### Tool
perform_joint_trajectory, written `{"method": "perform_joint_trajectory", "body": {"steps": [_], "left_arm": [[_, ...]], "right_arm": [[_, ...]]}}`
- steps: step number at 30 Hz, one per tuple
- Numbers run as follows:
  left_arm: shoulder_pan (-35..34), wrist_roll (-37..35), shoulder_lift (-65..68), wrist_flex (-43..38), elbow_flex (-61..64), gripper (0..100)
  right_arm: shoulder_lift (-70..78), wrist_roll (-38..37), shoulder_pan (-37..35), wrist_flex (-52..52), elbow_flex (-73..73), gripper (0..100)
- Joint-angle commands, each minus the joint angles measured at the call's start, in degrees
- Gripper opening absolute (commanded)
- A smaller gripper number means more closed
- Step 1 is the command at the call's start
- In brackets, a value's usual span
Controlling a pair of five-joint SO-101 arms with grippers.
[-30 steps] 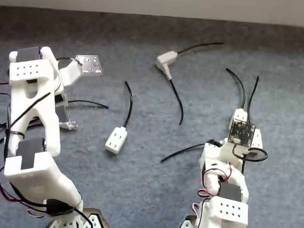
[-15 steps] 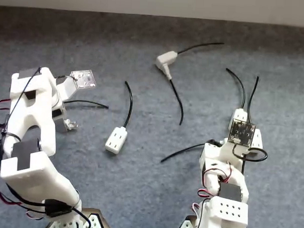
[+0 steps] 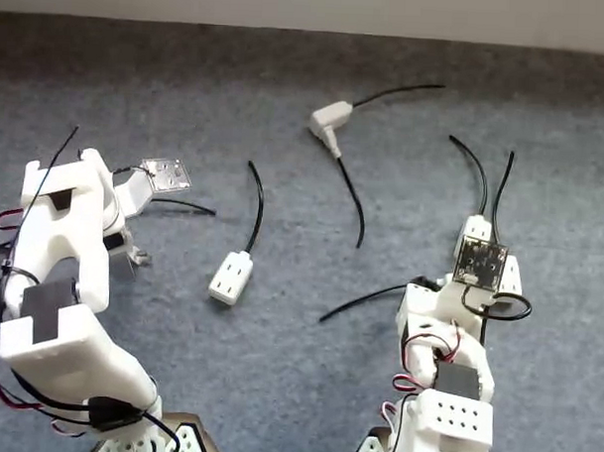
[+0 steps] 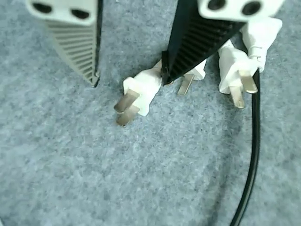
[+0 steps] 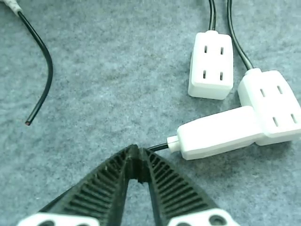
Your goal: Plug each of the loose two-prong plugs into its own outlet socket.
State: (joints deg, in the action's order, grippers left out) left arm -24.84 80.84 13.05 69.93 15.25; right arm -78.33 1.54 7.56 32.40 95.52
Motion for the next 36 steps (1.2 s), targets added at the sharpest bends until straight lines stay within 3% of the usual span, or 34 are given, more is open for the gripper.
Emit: {"method": "perform_joint_trajectory", "body": {"steps": [1, 5, 10, 14, 19, 22, 25, 33, 36], "left_arm": [[1.63, 28.22, -1.01, -0.88, 0.13, 10], [2.68, 28.04, -1.01, -0.97, 0.13, 2], [4.09, 28.04, -1.19, -0.18, 0.22, 1], [5.76, 28.04, -2.24, 7.91, -2.24, 1], [8.92, 27.96, -5.76, 24.44, -4.44, 1], [10.33, 26.99, -6.2, 28.4, -3.38, 1], [10.51, 20.84, -6.2, 20.66, -0.4, 1], [9.45, -11.69, -6.9, -23.74, 14.46, 1], [9.1, -18.73, -6.99, -29.54, 16.31, 1]], "right_arm": [[0.66, 0.35, 0.4, -1.45, 1.1, 0.9], [0.66, 0.35, 0.4, -1.45, 1.1, 0.9], [0.66, 0.35, 0.48, -1.45, 1.1, 0.9], [0.66, 0.35, 0.57, -1.45, 1.1, 0.9], [0.66, 0.35, 0.57, -1.45, 1.1, 0.9], [0.66, 0.35, 0.57, -1.45, 1.1, 0.9], [0.66, 0.35, 0.57, -1.45, 1.1, 0.9], [0.66, 0.35, 0.57, -1.45, 1.1, 0.9], [0.66, 0.35, 0.57, -1.45, 1.01, 0.9]]}}
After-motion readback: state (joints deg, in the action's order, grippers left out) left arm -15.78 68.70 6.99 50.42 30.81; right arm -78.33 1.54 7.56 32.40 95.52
